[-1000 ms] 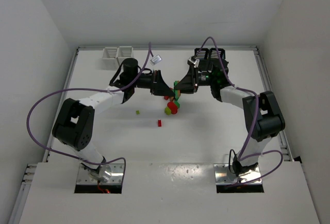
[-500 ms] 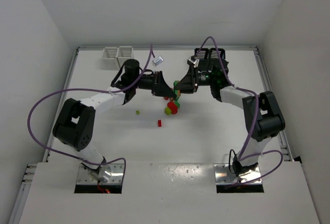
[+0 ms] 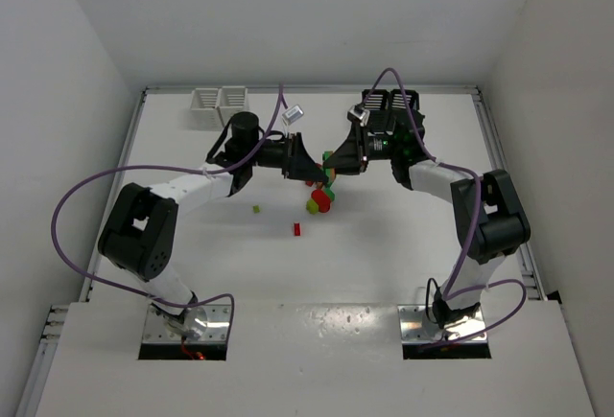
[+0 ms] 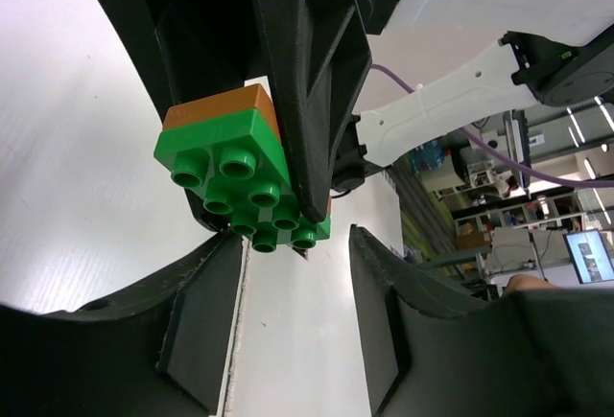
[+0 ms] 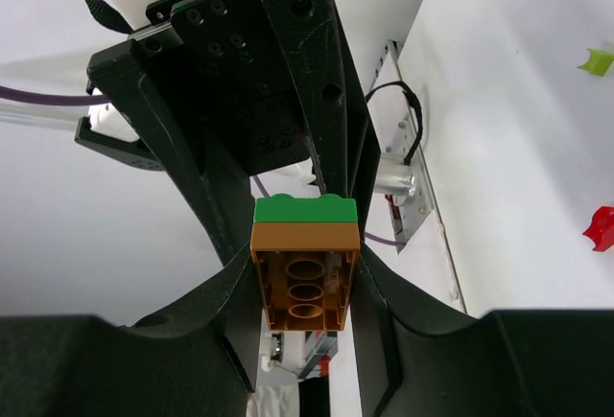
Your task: Sort the legos into containers by color
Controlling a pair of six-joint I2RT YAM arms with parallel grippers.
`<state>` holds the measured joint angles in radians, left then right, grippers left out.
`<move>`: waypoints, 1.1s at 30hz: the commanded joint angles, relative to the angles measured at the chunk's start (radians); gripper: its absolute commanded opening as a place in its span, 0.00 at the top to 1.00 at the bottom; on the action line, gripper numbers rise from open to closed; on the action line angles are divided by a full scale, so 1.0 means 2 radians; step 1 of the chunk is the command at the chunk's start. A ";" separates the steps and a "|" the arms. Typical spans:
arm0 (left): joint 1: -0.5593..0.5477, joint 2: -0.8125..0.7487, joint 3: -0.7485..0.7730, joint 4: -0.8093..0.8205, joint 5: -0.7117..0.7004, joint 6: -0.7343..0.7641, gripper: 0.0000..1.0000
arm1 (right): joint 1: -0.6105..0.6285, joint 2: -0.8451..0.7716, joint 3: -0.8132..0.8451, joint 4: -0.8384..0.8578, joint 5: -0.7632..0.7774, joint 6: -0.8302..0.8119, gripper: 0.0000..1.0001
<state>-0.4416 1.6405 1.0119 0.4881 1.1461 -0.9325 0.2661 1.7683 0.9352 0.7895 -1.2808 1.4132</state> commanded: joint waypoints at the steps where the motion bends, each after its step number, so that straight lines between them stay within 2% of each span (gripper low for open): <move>1: -0.005 -0.008 0.010 0.037 0.008 -0.017 0.45 | 0.006 -0.004 0.000 0.024 0.006 -0.019 1.00; 20: 0.015 0.001 0.009 0.067 -0.001 -0.046 0.50 | 0.015 -0.018 -0.006 -0.013 0.011 -0.048 1.00; 22: 0.015 0.001 0.009 0.067 -0.001 -0.046 0.47 | 0.015 -0.018 -0.006 -0.013 0.011 -0.052 1.00; 29: 0.015 0.001 0.005 0.067 -0.001 -0.042 0.47 | 0.020 -0.018 -0.006 -0.022 0.011 -0.057 1.00; 33: 0.015 0.001 0.005 0.037 -0.012 -0.019 0.39 | 0.020 -0.018 -0.006 -0.022 0.011 -0.057 1.00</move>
<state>-0.4194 1.6547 1.0080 0.5140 1.1534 -1.0019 0.2787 1.7569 0.9348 0.7418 -1.2488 1.3380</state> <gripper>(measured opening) 0.600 0.370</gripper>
